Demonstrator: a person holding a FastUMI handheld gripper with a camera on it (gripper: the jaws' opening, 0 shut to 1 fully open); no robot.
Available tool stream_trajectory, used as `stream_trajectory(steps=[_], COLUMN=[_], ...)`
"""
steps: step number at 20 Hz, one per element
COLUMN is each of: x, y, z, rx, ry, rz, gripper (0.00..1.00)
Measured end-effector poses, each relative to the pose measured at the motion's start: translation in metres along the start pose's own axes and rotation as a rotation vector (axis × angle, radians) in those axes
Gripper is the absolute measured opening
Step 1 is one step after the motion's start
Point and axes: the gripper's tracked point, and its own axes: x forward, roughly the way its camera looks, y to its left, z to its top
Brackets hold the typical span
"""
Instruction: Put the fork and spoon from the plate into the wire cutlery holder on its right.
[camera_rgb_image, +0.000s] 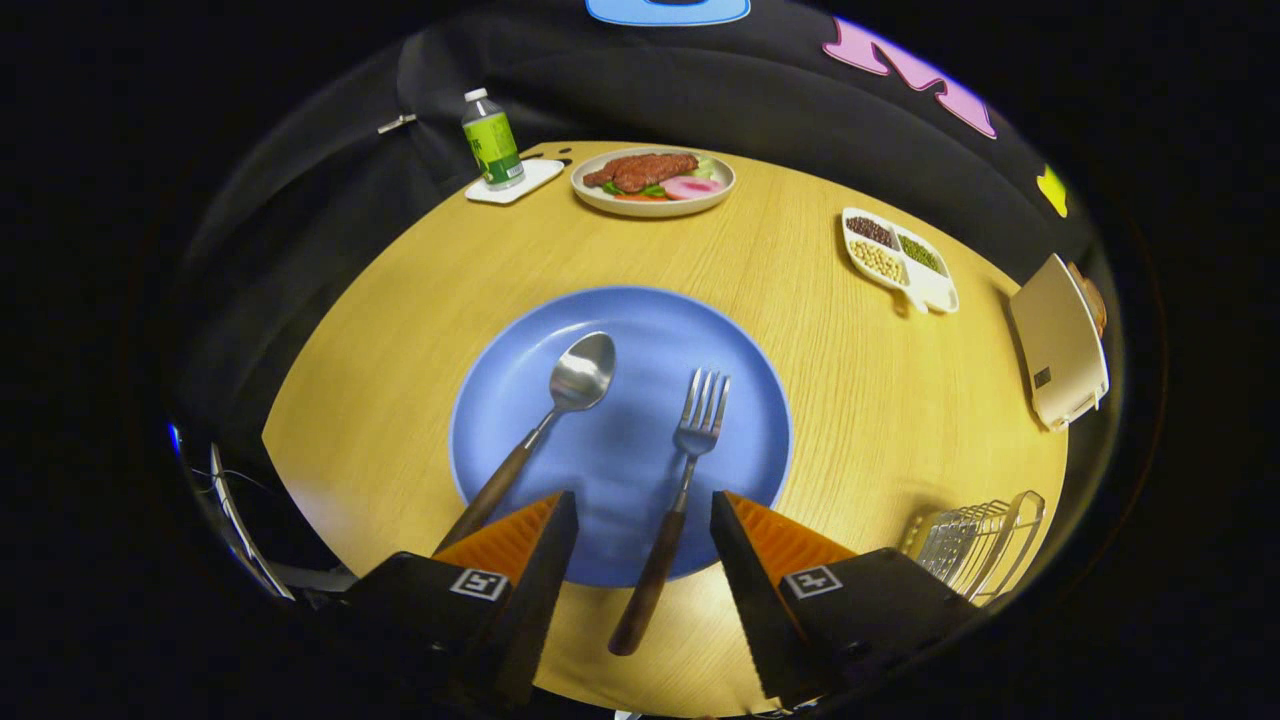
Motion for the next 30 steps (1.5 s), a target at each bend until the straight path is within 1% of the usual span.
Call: stream_trajectory(steps=[2,3,4,5,6,7,8,9,10,11,12,15,18,21,25,30], x=[0.006,0.01,0.012,0.013,0.013,0.015,0.017,0.018,0.018,0.016,0.017,0.011,-0.012,-0.048,-0.098,-0.15], y=[0.0,0.0,-0.002,-0.004,-0.004,-0.002,-0.005,-0.011,-0.01,-0.009,-0.004,-0.003,-0.009,-0.022,-0.061,-0.124], z=[-0.004,-0.006,-0.004,-0.005,-0.007,-0.01,-0.012,-0.01,-0.009,-0.008,-0.009,-0.008,0.0,0.003,-0.001,-0.027], rx=[0.015,0.021,0.027,0.036,0.049,0.055,0.061,0.071,0.084,0.094,0.099,0.075,0.035,0.006,0.007,-0.028], ry=[0.031,0.043,0.051,0.061,0.073,0.099,0.113,0.115,0.12,0.129,0.127,0.123,0.091,0.086,0.083,0.147], rz=[-0.005,-0.007,-0.014,-0.02,-0.017,-0.005,-0.012,-0.024,-0.012,0.008,0.037,0.079,0.101,0.13,0.137,0.11], gripper=[0.73,0.72,0.65,0.57,0.39,0.3,0.32,0.29,0.14,0.13,0.1,0.07,0.07,0.07,0.07,0.07])
